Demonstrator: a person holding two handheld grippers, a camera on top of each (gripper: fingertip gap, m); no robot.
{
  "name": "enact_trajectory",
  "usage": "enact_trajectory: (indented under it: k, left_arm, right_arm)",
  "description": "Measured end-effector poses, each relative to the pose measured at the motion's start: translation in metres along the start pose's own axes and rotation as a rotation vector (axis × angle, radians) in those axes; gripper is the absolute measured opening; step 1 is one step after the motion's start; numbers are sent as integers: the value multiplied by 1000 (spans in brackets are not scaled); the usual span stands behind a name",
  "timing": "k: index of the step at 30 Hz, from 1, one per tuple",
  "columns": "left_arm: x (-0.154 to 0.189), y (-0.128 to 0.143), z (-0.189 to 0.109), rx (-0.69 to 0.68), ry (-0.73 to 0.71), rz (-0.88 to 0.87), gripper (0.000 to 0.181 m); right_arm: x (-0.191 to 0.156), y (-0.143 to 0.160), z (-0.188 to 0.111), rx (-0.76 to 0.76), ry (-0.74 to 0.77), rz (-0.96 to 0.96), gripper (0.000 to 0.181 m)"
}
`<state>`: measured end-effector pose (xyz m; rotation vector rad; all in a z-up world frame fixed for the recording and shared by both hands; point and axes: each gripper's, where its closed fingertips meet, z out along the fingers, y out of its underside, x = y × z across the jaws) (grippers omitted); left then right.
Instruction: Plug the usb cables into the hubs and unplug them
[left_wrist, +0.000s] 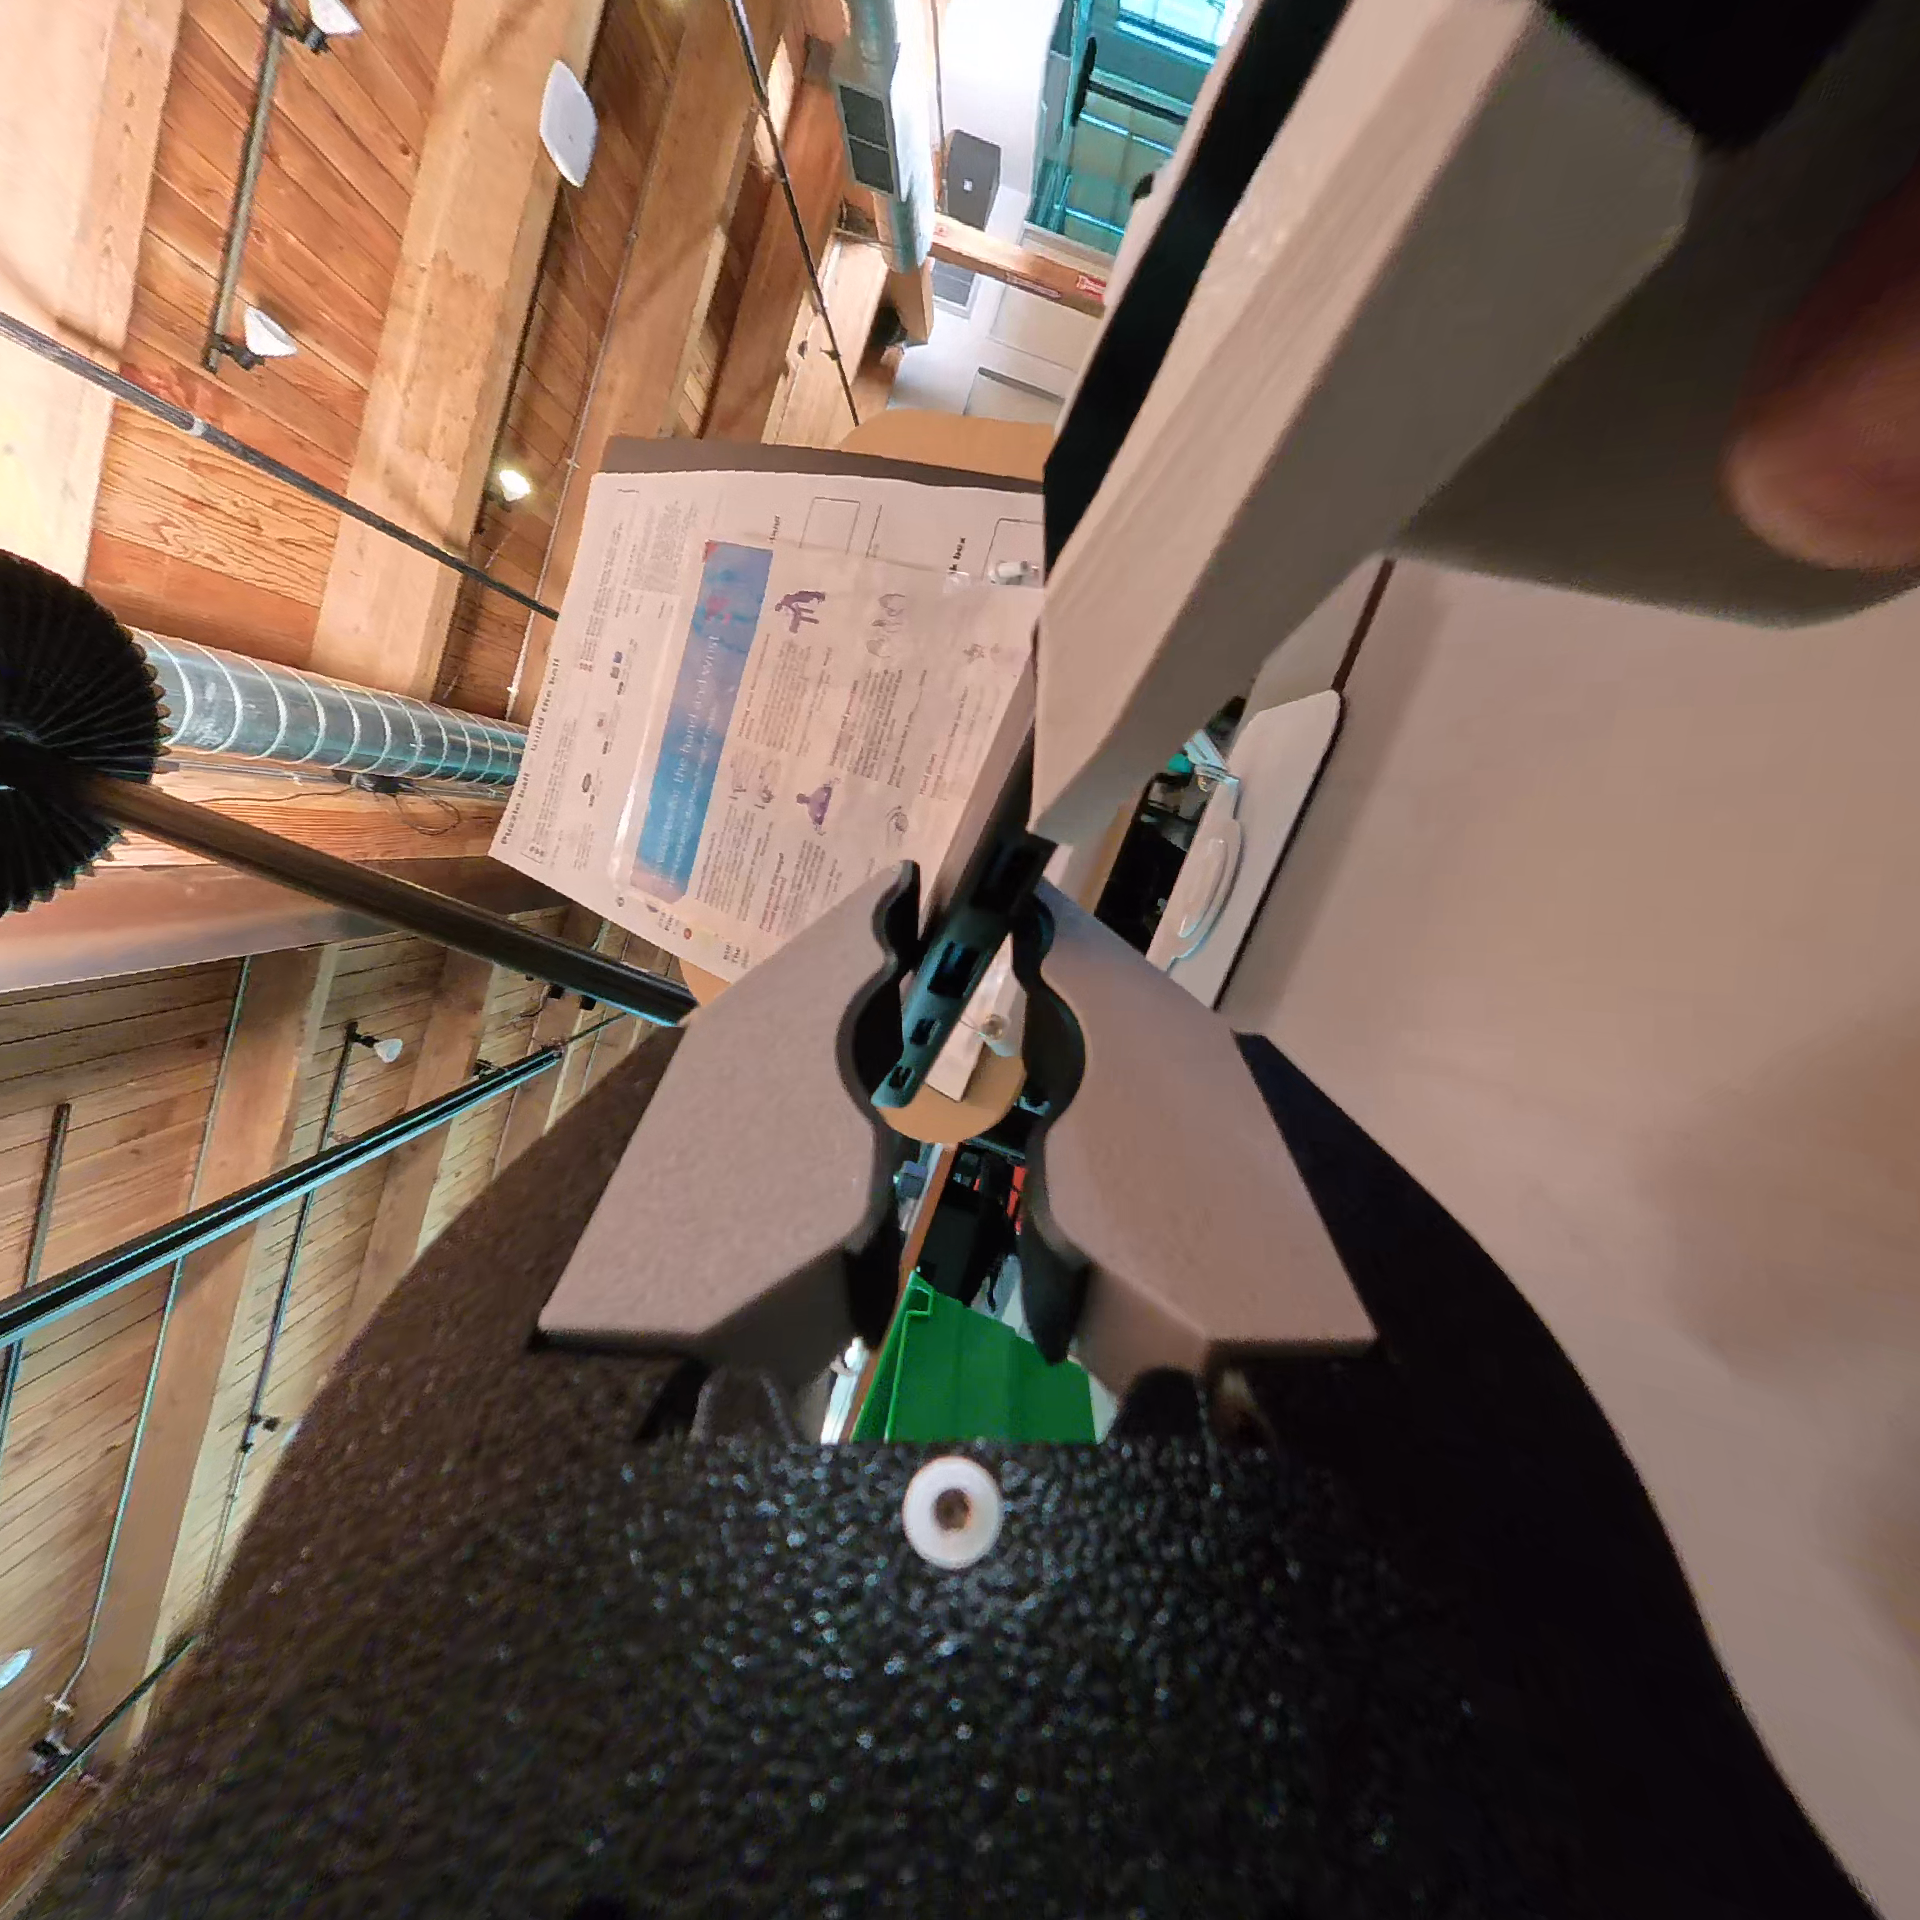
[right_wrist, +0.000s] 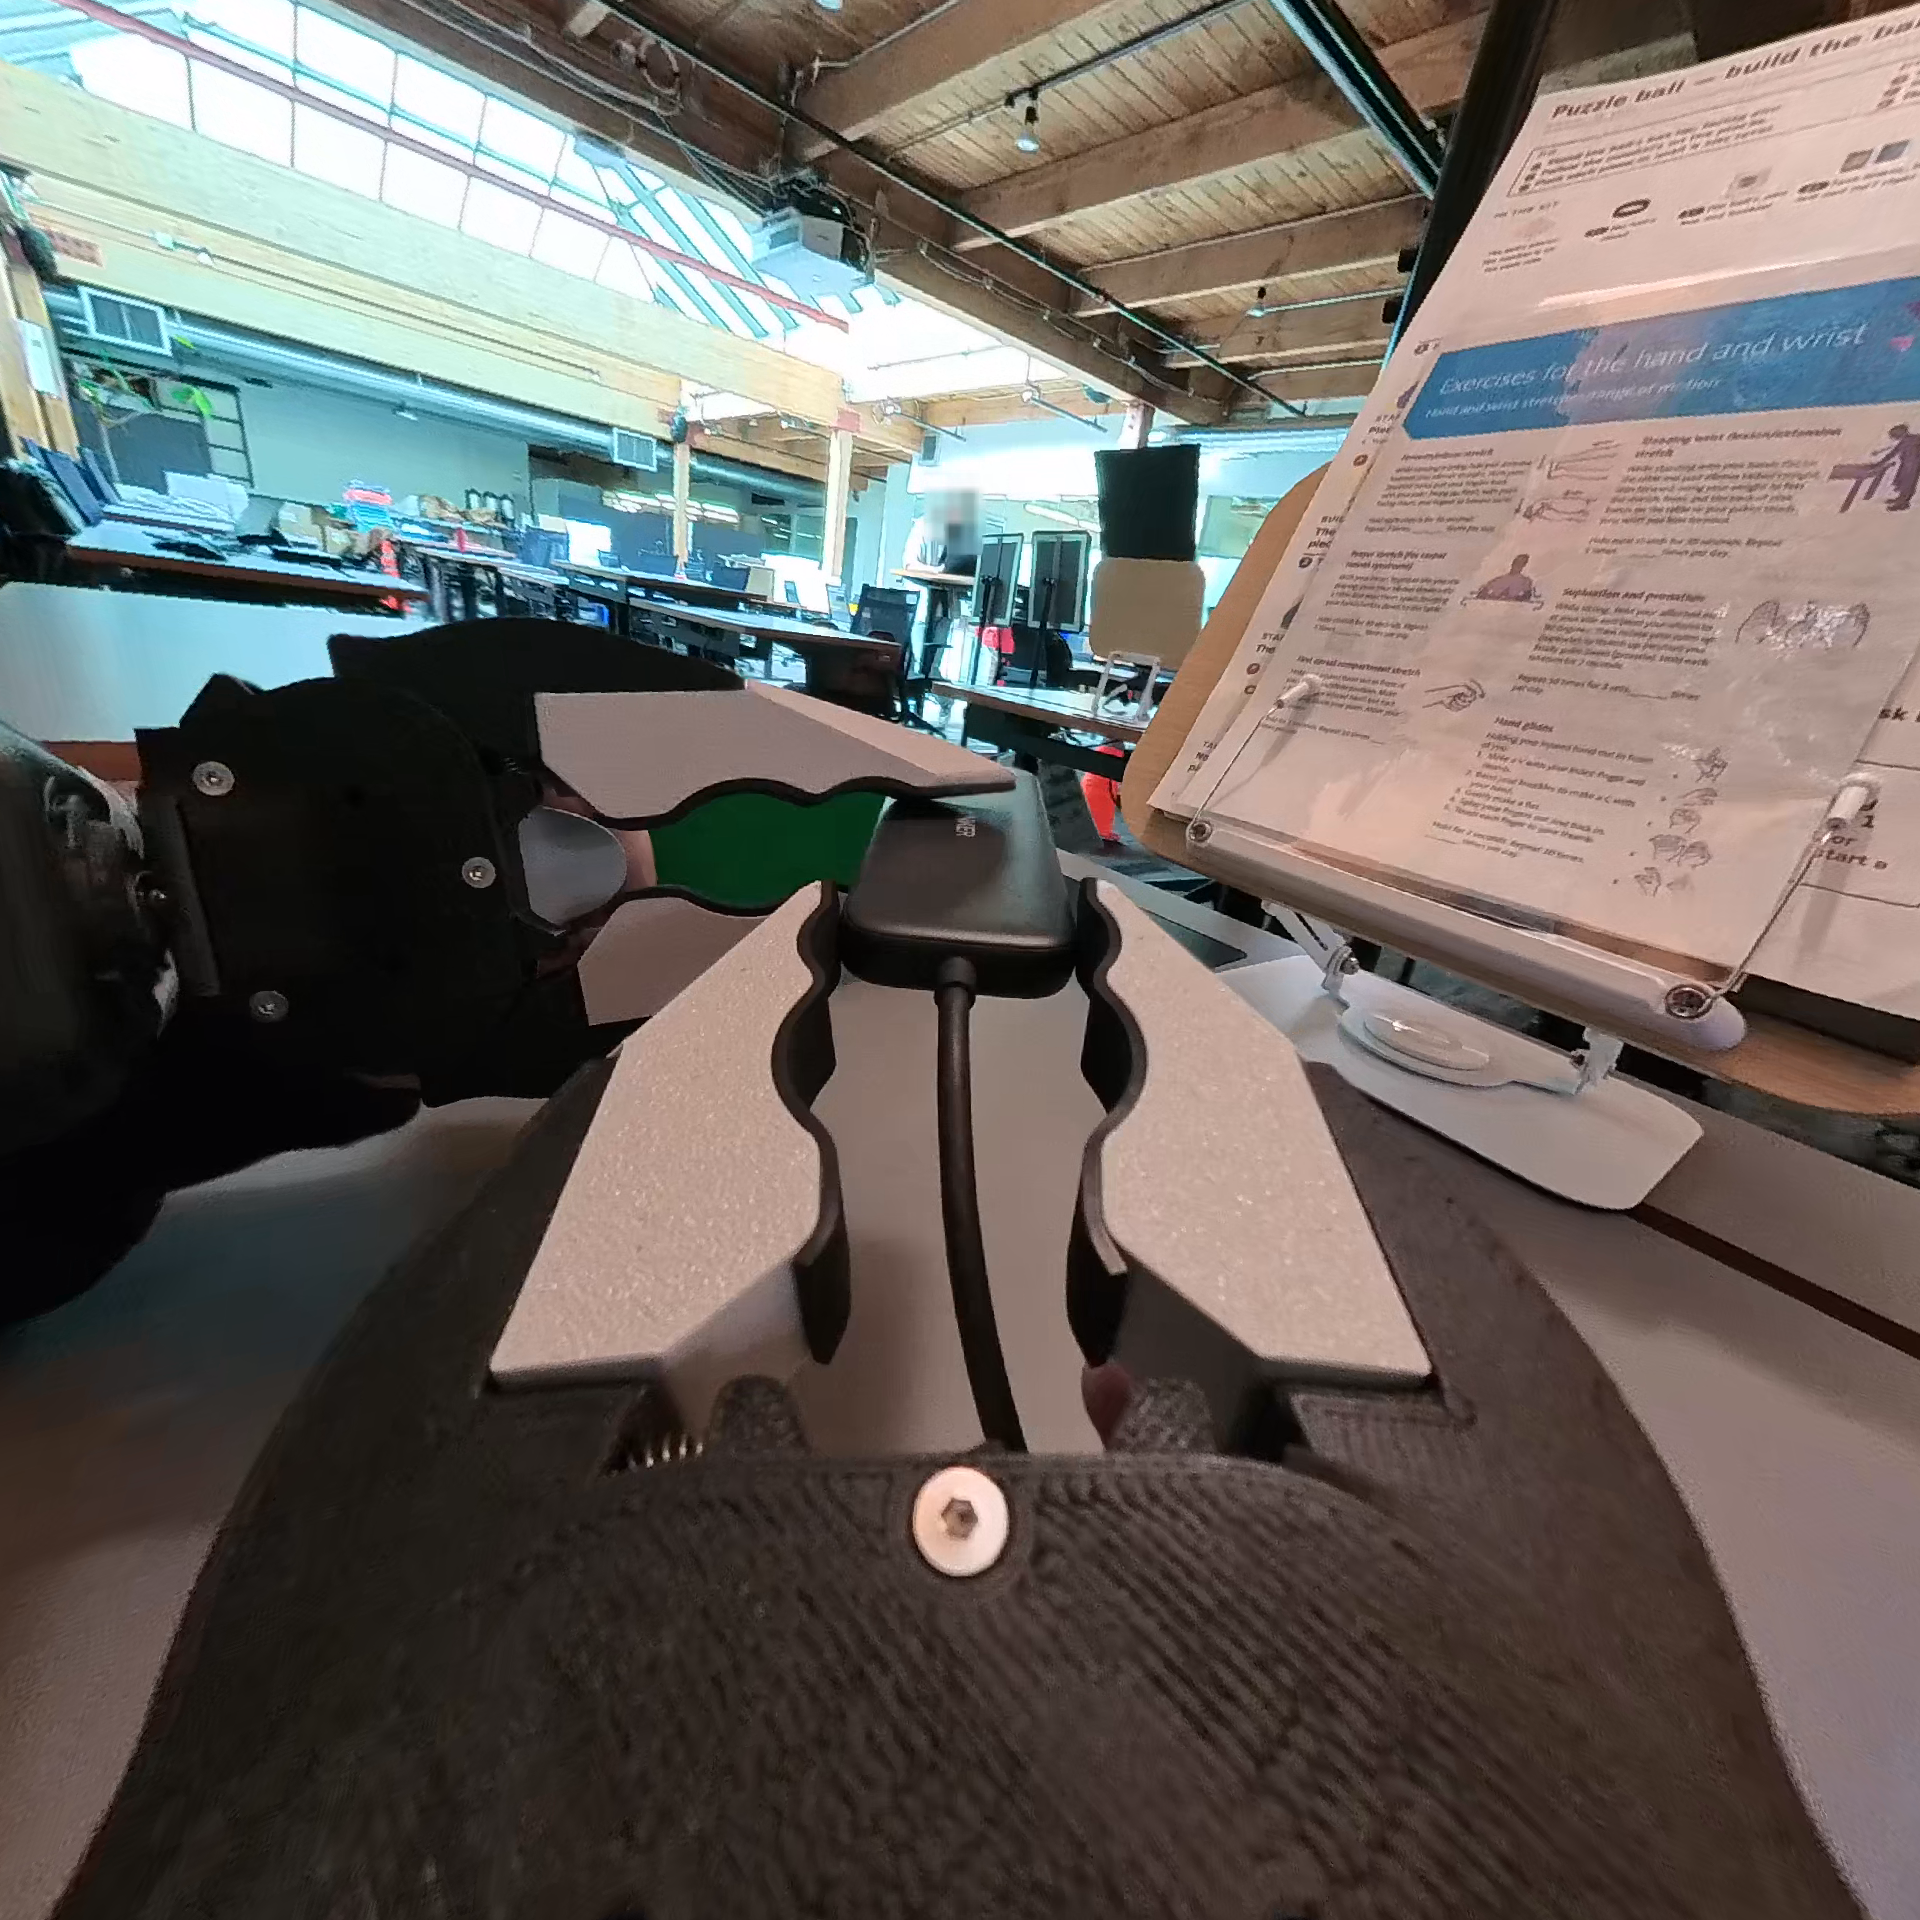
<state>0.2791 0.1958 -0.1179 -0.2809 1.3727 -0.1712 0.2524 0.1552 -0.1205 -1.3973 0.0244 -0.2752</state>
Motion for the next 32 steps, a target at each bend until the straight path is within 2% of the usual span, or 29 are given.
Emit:
enact_trajectory:
  k: [1, 7, 12, 17, 21, 24, 29, 32]
  left_arm:
    - [-1, 0, 0, 1, -7, 5, 14]
    - [-1, 0, 0, 0, -6, -13, 14]
    - [-4, -2, -1, 8, -14, -118, 19]
    - [-11, -13, -6, 59, 24, -288, 27]
    - [-30, -13, -12, 43, 98, -529, 31]
    - [-42, 14, -32, -121, 259, -734, 28]
    - [-62, 97, -98, -416, 587, -869, 30]
    - [-58, 153, -133, -595, 767, -897, 25]
  right_arm:
    - [-1, -1, 0, 3, -7, 11, 44]
    - [-2, 2, 1, -16, -23, 48, 44]
    - [0, -3, 0, -2, -26, 102, 44]
    - [23, -13, -9, 64, 72, 117, 45]
    - [41, -17, -18, 90, 124, 132, 44]
    - [48, -18, -21, 100, 142, 148, 44]
    - [50, -18, -21, 98, 144, 160, 44]
    - [49, -17, -20, 92, 138, 158, 44]
